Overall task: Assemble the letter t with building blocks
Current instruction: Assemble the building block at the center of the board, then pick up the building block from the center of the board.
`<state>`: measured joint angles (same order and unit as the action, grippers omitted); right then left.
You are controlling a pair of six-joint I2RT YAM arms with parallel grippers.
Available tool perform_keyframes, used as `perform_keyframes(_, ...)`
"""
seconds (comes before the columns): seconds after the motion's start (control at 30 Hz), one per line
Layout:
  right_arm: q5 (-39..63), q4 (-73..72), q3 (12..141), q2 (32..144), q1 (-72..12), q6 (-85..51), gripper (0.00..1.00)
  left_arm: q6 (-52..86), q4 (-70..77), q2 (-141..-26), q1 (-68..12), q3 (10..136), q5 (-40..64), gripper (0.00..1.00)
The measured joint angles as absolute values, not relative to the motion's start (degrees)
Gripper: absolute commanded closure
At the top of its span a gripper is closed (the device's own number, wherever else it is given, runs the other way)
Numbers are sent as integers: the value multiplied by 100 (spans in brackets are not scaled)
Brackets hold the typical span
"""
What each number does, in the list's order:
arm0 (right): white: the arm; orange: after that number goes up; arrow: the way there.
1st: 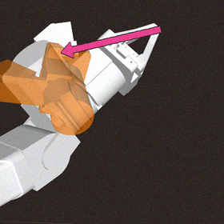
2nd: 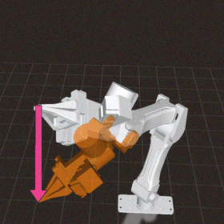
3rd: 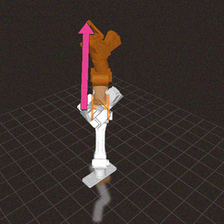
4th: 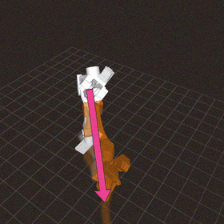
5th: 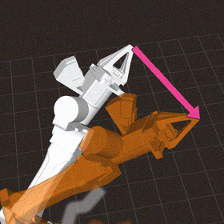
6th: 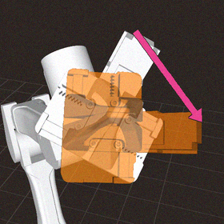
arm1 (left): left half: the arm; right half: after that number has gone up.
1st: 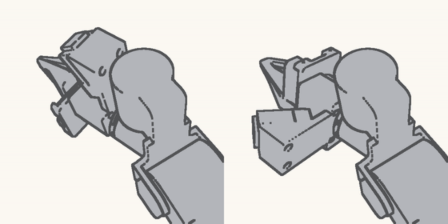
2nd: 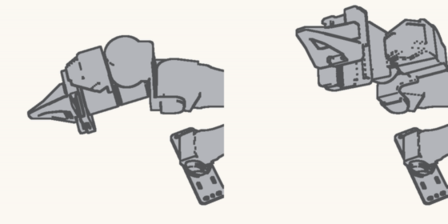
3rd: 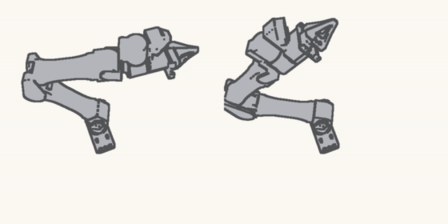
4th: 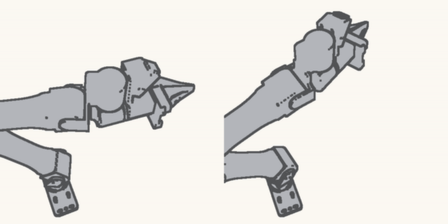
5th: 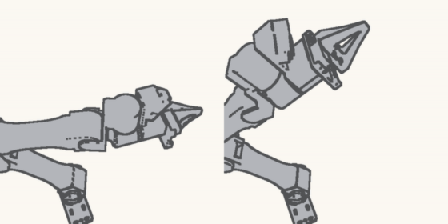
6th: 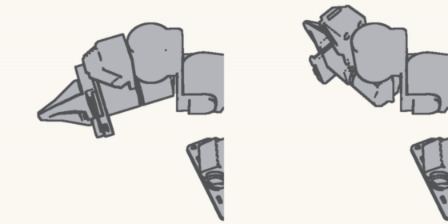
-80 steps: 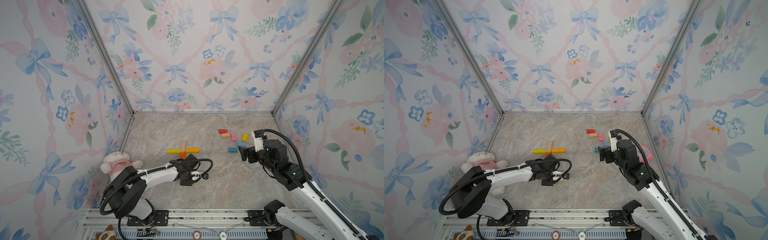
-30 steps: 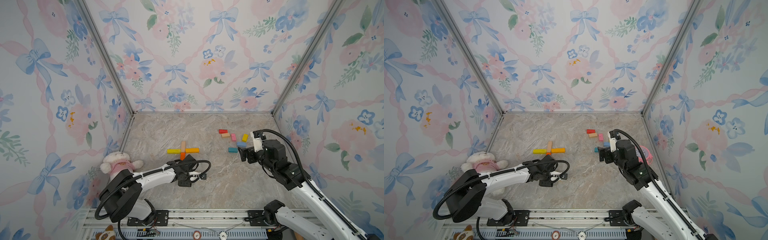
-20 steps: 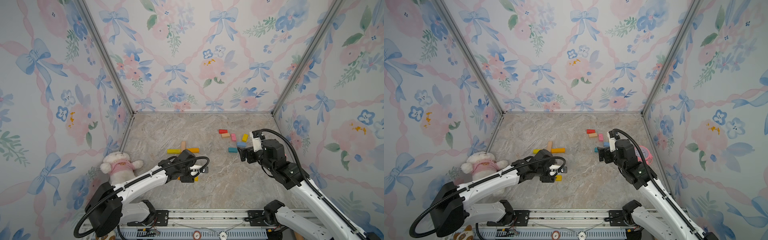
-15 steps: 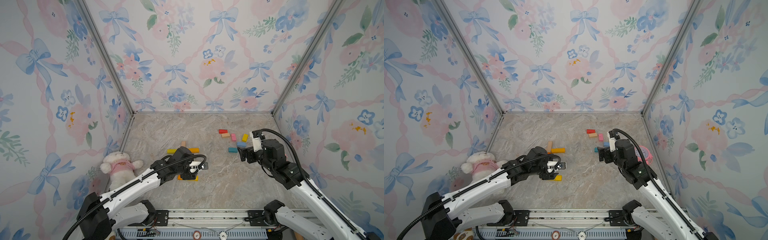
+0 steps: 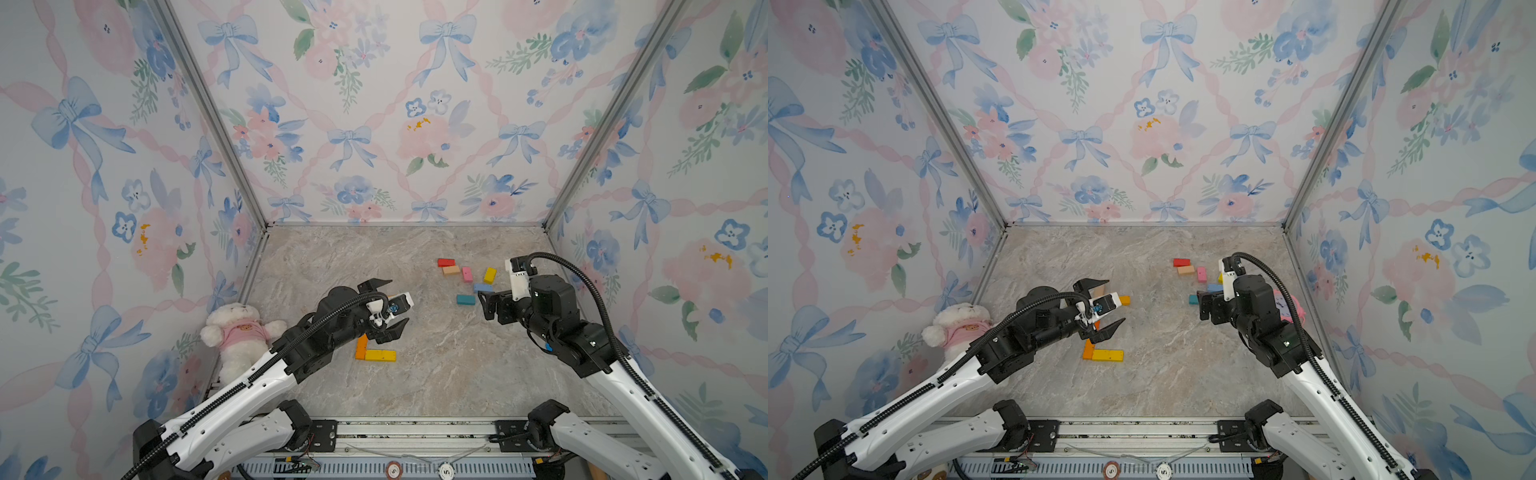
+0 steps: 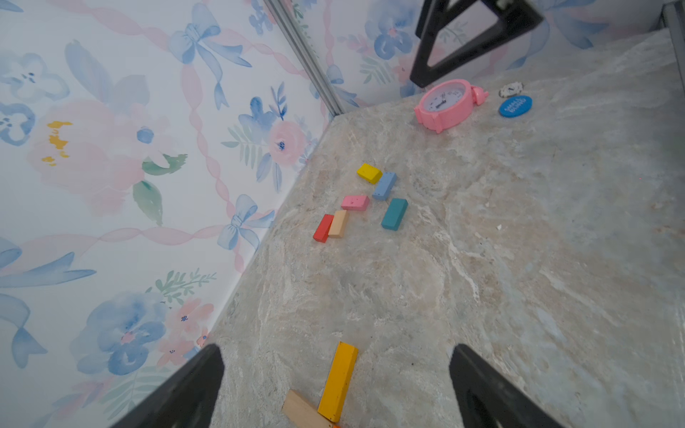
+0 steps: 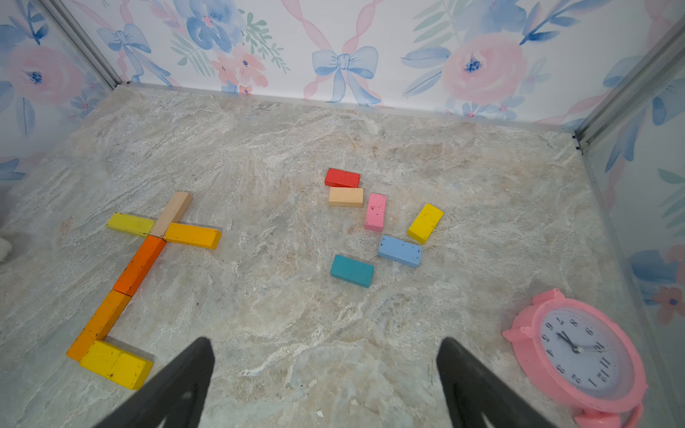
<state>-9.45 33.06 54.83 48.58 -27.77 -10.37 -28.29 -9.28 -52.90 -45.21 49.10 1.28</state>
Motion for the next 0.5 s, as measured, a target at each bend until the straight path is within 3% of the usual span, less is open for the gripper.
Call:
perform_keyframes(0.23, -974, 3975, 6036, 4866, -2777, -1321, 4, -1221, -711, -5575, -3955, 5634, -349, 2)
perform_keyframes(0.5, -991, 4344, 6189, 5054, -2777, -1693, 4, -12, -694, -5638, -3636, 5544, -388, 2)
